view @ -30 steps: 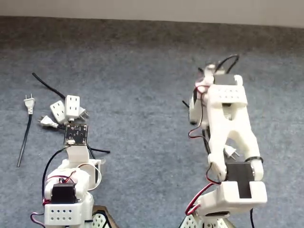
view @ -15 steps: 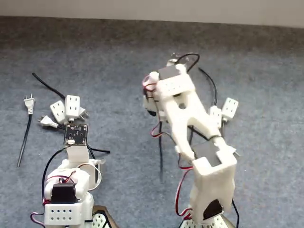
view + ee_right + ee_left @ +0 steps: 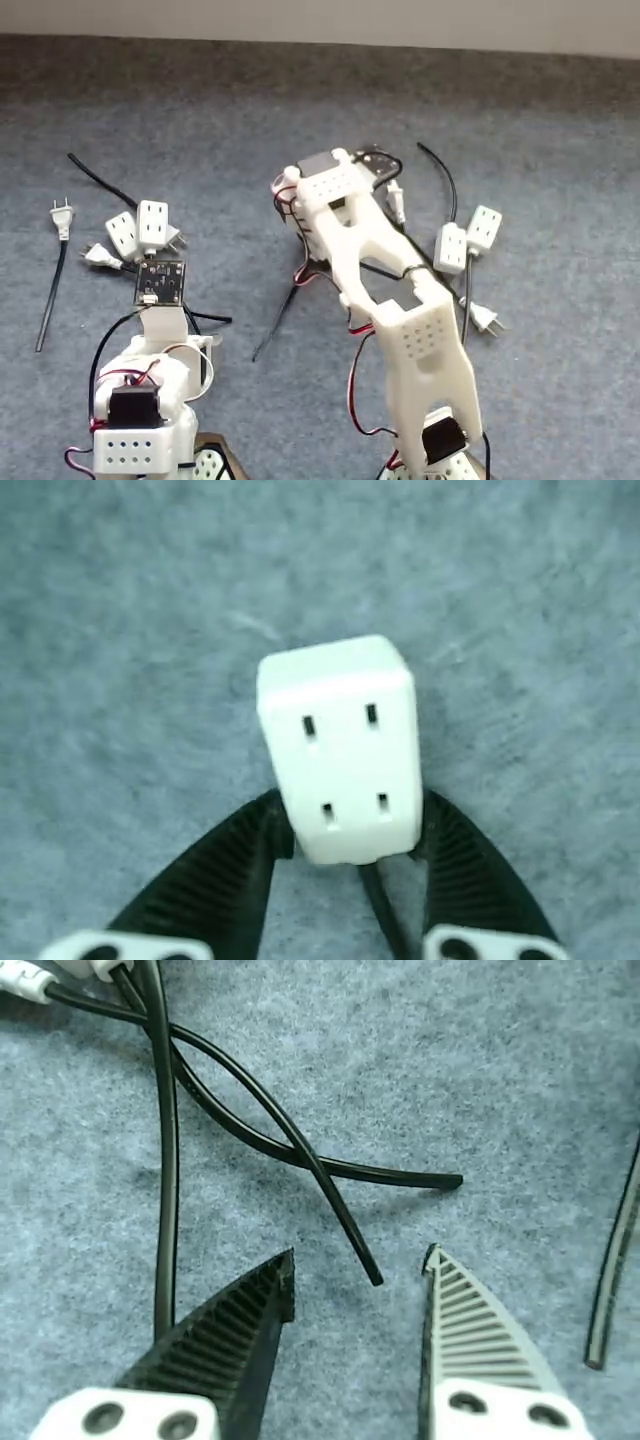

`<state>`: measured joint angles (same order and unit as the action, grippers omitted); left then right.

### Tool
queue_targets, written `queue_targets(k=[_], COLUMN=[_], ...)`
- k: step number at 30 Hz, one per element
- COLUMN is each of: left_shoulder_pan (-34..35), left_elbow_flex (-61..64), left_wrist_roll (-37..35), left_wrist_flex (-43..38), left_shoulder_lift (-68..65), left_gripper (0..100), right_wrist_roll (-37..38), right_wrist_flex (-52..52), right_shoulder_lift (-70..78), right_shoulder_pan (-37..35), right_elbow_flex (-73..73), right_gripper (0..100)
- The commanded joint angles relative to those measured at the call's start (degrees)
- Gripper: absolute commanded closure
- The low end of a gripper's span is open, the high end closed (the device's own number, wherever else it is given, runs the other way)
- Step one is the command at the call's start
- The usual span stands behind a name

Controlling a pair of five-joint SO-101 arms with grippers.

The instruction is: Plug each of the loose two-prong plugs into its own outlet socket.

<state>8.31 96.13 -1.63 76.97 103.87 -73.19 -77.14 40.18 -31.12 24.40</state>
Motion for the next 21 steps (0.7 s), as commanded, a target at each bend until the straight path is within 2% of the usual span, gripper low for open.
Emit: queue_targets(k=[1,5,11,14,21], left_shoulder_pan=[0.31,0.31,0.31,0.31,0.31], left_elbow_flex=[0.92,0.92,0.92,0.92,0.92], left_wrist_roll=[-0.18,-0.18,-0.18,-0.18,-0.18], left_wrist_flex=[0.26,0.26,0.26,0.26,0.26], left_shoulder_lift=[0.13,0.13,0.13,0.13,0.13], left_gripper=[79,79,79,79,79], right_wrist_roll=[1.41,1.58,2.90,12.57,43.87], right_wrist_flex=[-2.95,-7.87,-16.48,-20.09,-23.60], right_shoulder_lift=[-1.36,-3.82,-8.13,-11.30,-25.89], right_shoulder_pan=[0.84,0.75,1.01,0.84,1.10], right_elbow_flex=[5.58,14.11,31.08,38.46,41.10], right_gripper=[61.0,48.8,47.8,47.8,47.8])
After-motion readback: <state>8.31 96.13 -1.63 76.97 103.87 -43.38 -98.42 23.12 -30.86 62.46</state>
